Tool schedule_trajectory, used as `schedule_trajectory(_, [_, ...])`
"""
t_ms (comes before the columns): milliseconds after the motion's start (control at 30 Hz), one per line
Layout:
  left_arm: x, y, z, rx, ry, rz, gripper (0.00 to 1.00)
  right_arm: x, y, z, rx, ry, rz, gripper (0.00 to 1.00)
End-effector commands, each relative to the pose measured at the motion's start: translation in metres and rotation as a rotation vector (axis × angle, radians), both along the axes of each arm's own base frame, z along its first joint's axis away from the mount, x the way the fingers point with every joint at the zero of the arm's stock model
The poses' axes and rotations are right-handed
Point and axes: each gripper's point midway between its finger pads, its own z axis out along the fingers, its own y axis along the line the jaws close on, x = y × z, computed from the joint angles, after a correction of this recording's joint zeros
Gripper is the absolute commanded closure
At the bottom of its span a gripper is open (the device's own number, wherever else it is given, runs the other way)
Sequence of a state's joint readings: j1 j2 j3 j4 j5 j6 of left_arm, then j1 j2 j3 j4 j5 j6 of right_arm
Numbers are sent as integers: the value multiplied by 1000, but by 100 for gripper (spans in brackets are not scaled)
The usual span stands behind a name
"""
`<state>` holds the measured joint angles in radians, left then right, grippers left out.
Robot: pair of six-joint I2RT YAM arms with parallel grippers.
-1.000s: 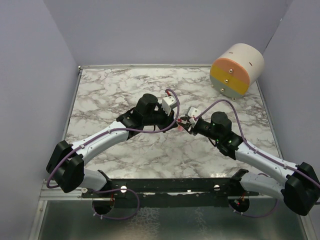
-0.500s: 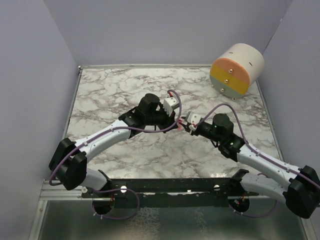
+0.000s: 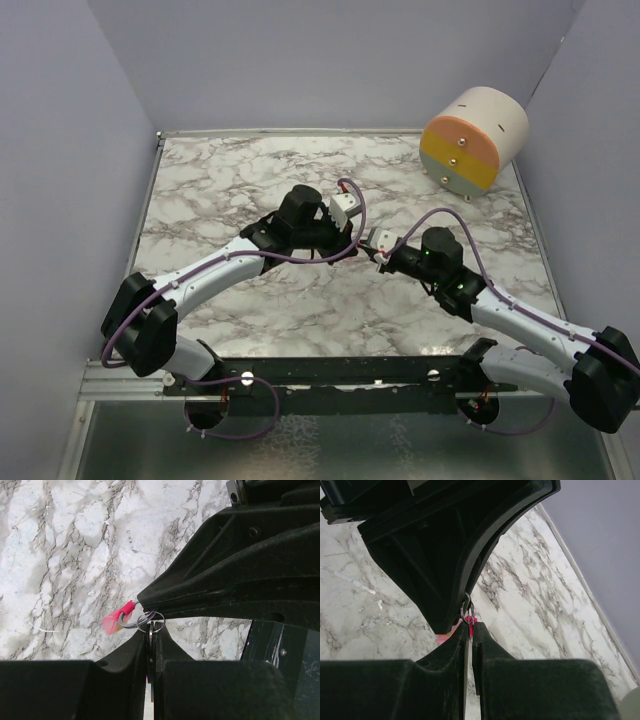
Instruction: Put the keys on the keyring
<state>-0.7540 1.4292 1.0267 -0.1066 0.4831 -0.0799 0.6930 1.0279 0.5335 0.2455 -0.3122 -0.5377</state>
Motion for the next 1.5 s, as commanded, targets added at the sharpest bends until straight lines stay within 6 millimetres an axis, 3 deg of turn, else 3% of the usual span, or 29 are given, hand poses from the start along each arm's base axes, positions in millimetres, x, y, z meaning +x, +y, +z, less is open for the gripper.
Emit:
schedule_trajectory(0, [2,-6,14,-24,-24,-20,100,-3,4,8,13,-12,26,95])
schedule_trajectory(400, [21,4,20,-19,-53,45,100,-9,-1,18,38,-6,11,99])
schedule_trajectory(800, [50,22,12,-38,-38,128,100,-16,-1,27,62,-3,32,99])
schedule_trajectory(1000, [52,20,10,-51,-32,119,100,-16,1,29,71,1,39,99])
schedule_trajectory(1333, [49,16,2,-68,-4,97,100,-24,4,51,169,-22,66,99])
schedule_trajectory(1467, [44,12,8,-98,-3,72,100,-27,6,58,207,-33,84,99])
